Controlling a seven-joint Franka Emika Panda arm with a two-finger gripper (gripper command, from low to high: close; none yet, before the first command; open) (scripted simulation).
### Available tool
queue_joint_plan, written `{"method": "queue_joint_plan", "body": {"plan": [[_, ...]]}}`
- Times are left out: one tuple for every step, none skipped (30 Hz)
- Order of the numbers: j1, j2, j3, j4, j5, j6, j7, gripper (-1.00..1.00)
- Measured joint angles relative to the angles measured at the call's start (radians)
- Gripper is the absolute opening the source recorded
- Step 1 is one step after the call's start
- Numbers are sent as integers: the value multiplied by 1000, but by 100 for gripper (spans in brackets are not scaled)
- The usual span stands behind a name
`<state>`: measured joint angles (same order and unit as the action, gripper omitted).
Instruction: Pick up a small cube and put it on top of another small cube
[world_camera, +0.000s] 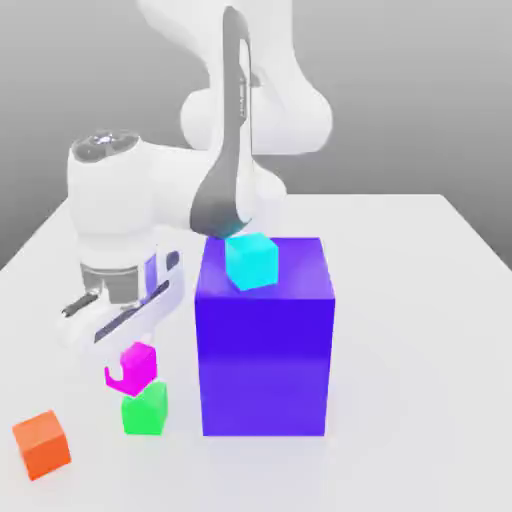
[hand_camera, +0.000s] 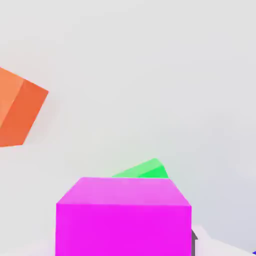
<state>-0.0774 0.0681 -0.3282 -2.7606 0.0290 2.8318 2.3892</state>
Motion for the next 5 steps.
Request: {"method": "queue_joint_plan", "body": {"plan": [[-7,16,13,-1,24,15,-17,-100],[-11,32,24,-3,51,32,-37,-100],[-18,49,39,-4,81,48,-59,-100],[-25,61,52,-5,103,59,-75,100],[-25,61,52,-5,103,59,-75,100]]}}
